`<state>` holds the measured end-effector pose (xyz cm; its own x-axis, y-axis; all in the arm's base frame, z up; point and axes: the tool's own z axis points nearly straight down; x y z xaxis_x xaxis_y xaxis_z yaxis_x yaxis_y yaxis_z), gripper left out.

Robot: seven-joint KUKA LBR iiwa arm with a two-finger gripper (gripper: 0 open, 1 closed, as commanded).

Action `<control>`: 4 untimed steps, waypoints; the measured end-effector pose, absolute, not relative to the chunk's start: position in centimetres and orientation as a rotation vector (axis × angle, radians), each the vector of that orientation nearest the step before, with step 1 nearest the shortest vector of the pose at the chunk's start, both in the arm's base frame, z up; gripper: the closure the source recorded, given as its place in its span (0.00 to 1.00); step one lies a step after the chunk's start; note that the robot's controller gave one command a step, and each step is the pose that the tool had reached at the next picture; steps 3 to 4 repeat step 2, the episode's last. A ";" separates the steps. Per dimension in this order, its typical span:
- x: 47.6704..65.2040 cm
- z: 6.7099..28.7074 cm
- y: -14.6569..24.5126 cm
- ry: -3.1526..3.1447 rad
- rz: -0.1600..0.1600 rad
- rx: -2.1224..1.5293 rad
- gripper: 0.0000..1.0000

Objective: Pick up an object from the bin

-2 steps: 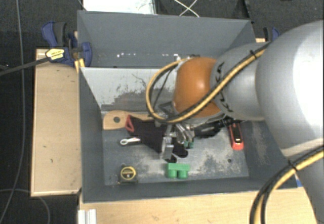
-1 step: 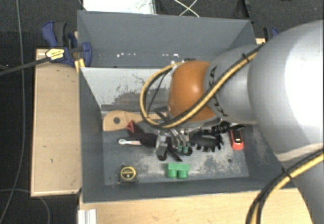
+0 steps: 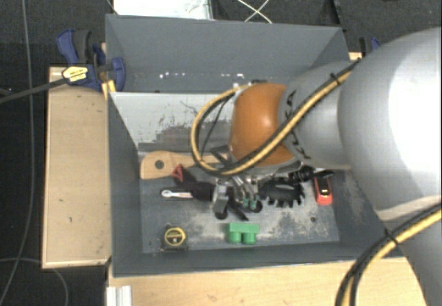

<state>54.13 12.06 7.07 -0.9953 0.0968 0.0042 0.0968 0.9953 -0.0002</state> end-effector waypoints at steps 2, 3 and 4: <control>54.1 10.1 12.0 -3.135 -0.001 -0.151 1.00; 54.1 10.1 12.0 -3.135 -0.001 -0.151 1.00; 54.1 10.1 12.0 -3.135 -0.001 -0.151 1.00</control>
Offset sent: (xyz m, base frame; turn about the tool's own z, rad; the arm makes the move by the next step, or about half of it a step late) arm -0.0010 -0.0003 0.0116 -0.0003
